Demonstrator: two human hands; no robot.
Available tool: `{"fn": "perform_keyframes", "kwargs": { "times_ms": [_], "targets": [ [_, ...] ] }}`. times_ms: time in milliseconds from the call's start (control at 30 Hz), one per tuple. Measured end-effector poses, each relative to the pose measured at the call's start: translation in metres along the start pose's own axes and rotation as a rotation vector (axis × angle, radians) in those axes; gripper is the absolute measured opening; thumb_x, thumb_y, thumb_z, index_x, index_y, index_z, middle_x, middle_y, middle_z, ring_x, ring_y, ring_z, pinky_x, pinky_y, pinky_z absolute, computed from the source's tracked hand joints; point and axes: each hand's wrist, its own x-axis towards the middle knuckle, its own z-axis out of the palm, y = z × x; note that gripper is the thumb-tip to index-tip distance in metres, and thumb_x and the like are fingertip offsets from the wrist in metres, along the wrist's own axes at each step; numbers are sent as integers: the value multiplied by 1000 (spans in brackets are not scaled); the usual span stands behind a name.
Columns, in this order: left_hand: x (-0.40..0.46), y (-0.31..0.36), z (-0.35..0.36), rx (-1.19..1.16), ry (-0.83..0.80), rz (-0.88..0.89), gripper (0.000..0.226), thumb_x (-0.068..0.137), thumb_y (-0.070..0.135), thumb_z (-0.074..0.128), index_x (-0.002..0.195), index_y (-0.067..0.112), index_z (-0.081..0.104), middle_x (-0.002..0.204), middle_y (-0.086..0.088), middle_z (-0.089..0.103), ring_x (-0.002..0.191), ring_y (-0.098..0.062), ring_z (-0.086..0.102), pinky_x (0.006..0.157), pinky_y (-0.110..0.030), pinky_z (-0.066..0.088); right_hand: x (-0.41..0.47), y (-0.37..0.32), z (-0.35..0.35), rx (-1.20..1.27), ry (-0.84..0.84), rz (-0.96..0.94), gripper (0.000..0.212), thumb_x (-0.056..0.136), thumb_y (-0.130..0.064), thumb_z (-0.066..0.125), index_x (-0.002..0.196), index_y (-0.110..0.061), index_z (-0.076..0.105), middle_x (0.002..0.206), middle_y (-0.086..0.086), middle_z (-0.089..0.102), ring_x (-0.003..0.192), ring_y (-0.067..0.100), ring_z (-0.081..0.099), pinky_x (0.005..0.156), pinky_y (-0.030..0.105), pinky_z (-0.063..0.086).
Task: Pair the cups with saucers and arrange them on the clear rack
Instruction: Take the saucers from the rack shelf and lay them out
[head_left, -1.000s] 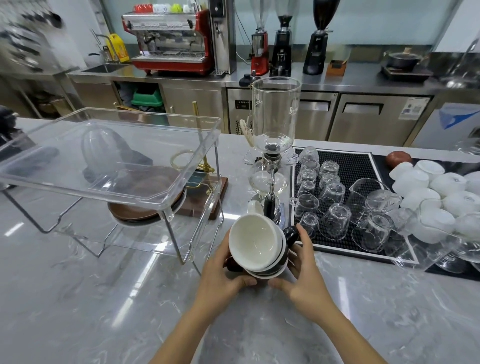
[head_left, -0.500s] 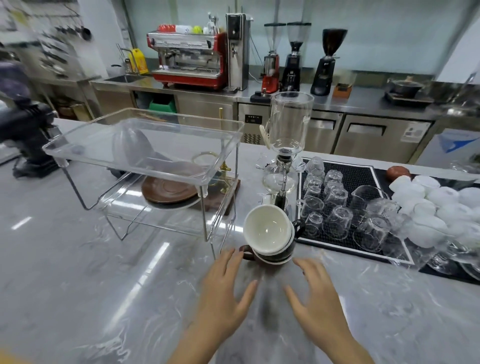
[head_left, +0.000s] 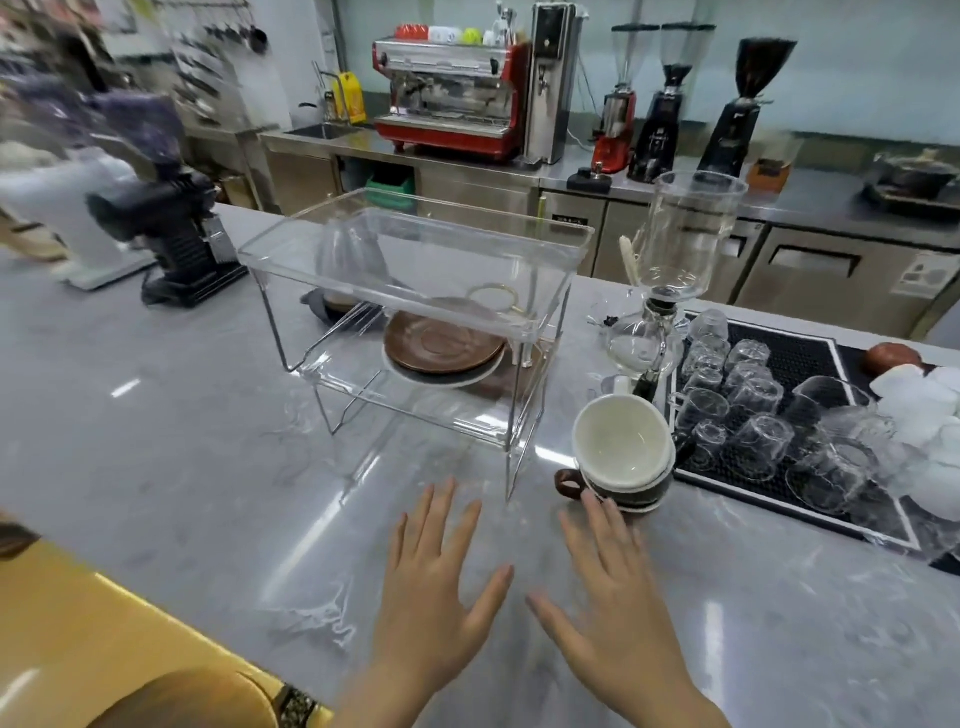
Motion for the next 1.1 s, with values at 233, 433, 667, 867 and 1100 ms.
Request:
{"fn": "perform_keyframes", "kwargs": {
  "times_ms": [233,433,667,867,1100],
  "targets": [
    [-6,-40,-32,2,-3,-58,74,92,65,47,155,27,38,170,1,20,158,-20,8,121,-50,17,17,-50,12,45,-82,-37,89,82,-76,29,157,-31,12,164,-12,-4,153,9,-9,123,27,-11],
    [6,-61,-57,-38,12,-91,77,91,66,45,156,24,37,169,2,19,158,-15,5,123,-43,11,33,-82,15,98,-62,-92,81,86,-72,32,152,-40,-3,162,-22,-8,151,-4,-15,126,28,0],
    [23,-91,-93,-99,22,-95,78,90,66,45,156,26,36,169,5,21,158,-14,10,124,-50,27,65,-119,22,165,-89,-121,78,93,-64,37,155,-37,-3,160,-28,-17,147,-10,-20,126,24,3],
    [49,-112,-109,-137,68,-95,79,89,68,47,155,28,38,167,11,24,157,-10,12,123,-44,29,101,-146,20,248,-46,-97,77,94,-62,37,159,-37,3,162,-30,-11,149,-10,-14,123,22,6],
    [89,-119,-108,-196,73,-54,79,90,67,46,158,29,31,167,16,20,154,5,3,124,-32,20,139,-156,5,252,58,-1,76,97,-53,45,158,-37,4,163,-28,-7,150,-9,-7,122,22,7]
  ]
}}
